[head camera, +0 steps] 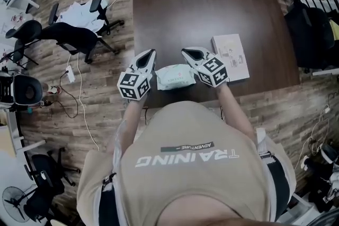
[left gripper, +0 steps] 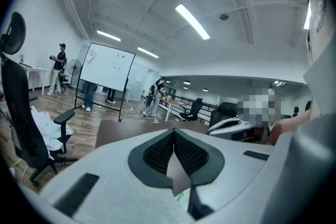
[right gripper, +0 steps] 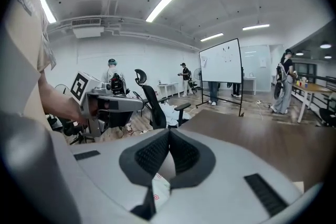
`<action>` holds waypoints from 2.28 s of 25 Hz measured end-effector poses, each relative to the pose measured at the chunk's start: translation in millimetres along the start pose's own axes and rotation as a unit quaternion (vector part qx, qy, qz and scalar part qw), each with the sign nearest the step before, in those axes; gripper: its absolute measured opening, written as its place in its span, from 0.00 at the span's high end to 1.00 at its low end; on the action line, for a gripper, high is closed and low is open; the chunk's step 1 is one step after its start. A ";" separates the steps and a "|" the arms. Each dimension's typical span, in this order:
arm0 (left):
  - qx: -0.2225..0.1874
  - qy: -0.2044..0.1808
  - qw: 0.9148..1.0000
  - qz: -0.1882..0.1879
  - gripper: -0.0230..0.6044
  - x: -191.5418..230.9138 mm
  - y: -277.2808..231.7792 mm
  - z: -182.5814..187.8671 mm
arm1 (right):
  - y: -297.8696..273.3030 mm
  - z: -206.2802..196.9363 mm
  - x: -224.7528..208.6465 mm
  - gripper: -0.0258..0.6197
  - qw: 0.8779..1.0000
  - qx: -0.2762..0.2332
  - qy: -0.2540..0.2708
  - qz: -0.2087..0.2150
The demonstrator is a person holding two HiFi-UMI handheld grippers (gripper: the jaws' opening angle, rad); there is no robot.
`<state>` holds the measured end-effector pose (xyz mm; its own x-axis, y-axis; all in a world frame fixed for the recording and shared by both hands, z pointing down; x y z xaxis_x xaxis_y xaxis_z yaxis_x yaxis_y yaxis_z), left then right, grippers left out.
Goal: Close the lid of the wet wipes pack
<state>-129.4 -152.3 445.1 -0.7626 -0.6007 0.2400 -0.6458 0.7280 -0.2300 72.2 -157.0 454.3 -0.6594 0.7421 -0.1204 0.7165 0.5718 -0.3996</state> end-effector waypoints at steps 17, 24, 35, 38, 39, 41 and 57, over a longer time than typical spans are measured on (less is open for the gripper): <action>-0.097 -0.060 0.993 -0.014 0.95 -1.8 -18.1 124.3 | 57.4 91.0 -30.6 0.94 0.988 -0.128 0.037 -0.075; -0.155 -0.032 0.987 -0.035 0.95 -15.3 -1.9 165.2 | 81.8 119.0 -34.0 0.94 0.974 -0.182 0.064 -0.121; -0.143 -0.125 0.982 -0.003 0.95 -40.4 11.7 171.5 | 96.7 134.0 -30.1 0.94 0.968 -0.194 0.070 -0.146; -0.123 -0.167 0.978 0.008 0.95 -50.0 14.2 162.6 | 101.6 130.8 -32.3 0.94 0.967 -0.198 0.067 -0.144; -0.121 -0.162 0.979 0.004 0.95 -52.1 14.6 159.6 | 102.6 130.6 -32.6 0.94 0.967 -0.200 0.065 -0.144; -0.118 -0.148 0.982 -0.001 0.95 -53.3 14.6 152.8 | 103.1 130.0 -32.0 0.94 0.966 -0.203 0.063 -0.145; -0.089 -0.063 0.994 -0.010 0.95 -44.3 3.8 108.3 | 86.2 98.3 -14.3 0.94 0.976 -0.163 0.068 -0.124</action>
<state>-102.0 -158.6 331.5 -0.7559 -0.6435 0.1203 -0.6522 0.7561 -0.0533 121.1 -152.7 332.2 -0.8012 0.5938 0.0744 0.5878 0.8042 -0.0882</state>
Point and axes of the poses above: the fingertips, and each gripper's own axes: y backward along the fingers, x to its left, z out of its top, the point moved 7 cm from there along y, backward along the fingers
